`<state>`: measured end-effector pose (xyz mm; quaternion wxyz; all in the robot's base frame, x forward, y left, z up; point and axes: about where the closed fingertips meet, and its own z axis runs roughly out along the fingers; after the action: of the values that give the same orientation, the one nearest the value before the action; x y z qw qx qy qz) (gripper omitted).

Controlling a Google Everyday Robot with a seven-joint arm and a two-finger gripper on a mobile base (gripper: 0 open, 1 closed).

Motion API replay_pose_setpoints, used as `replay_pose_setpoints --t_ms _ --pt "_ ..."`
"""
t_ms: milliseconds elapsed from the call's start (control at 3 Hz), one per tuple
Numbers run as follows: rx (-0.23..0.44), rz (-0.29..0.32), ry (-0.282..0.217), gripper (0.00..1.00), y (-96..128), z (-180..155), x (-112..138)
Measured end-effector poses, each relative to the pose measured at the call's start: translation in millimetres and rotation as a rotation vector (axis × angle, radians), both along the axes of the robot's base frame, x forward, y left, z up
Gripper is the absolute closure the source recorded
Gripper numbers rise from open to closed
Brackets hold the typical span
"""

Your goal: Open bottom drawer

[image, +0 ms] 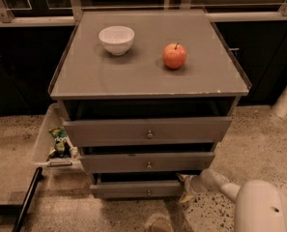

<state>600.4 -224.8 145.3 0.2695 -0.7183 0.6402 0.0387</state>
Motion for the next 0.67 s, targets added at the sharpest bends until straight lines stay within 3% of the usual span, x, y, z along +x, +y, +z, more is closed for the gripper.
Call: replay_pose_setpoints --t_ms 667 --pt "0.018 0.072 0.039 0.66 0.0 15.1 -59.1"
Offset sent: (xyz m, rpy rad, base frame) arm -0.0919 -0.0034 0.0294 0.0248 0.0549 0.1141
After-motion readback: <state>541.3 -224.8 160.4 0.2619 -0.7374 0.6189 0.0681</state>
